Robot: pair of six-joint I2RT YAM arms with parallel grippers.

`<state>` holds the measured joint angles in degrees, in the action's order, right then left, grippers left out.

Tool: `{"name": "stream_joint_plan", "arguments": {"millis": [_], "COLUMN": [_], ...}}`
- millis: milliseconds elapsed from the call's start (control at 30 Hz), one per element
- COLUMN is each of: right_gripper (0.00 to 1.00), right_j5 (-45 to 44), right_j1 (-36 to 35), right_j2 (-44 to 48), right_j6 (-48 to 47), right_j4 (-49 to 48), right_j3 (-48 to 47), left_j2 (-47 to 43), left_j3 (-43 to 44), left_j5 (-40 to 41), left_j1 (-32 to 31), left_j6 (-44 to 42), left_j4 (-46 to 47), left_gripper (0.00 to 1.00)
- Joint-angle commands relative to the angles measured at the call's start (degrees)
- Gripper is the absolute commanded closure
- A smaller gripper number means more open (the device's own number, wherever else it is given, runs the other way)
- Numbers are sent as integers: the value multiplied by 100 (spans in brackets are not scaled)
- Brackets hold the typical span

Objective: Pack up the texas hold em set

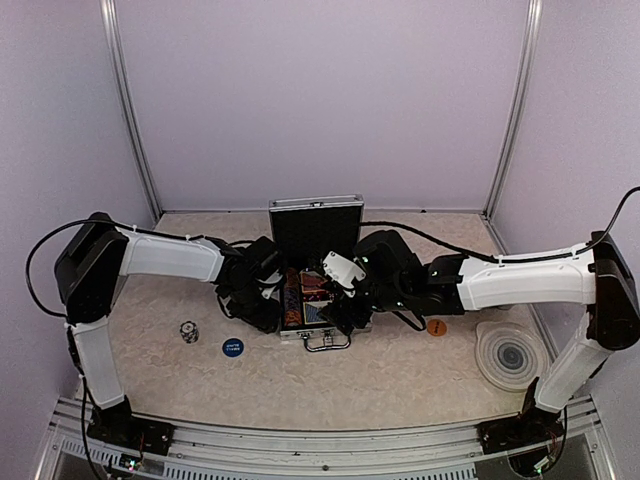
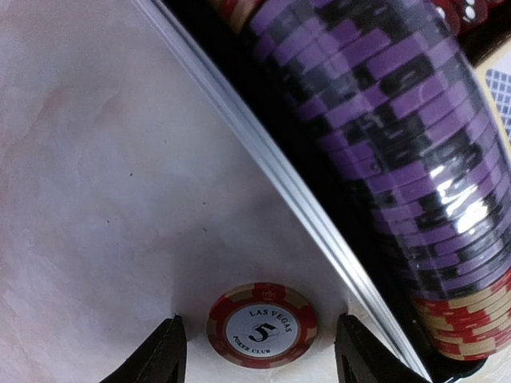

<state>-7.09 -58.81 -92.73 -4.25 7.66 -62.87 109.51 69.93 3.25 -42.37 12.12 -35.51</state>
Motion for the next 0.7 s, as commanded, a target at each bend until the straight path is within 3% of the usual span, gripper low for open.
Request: {"name": "stream_joint_plan", "arguments": {"millis": [0, 133, 367, 667], "right_gripper": [10, 10, 10, 10], "right_j5": [40, 27, 17, -10], "right_j1": [20, 20, 21, 21], "right_j2": [-46, -47, -57, -46], "right_j6": [78, 58, 23, 19], "right_j4": [19, -18, -54, -12], "right_j3": [-71, -41, -21, -34], "left_j2": [189, 245, 220, 146], "left_j3": [149, 138, 91, 63], "left_j5": [-44, -88, -127, -106], "left_j1": [24, 42, 36, 36], "left_j6": [-69, -86, -65, -49], "left_j4": [110, 132, 142, 104], "left_gripper": [37, 41, 57, 64]}}
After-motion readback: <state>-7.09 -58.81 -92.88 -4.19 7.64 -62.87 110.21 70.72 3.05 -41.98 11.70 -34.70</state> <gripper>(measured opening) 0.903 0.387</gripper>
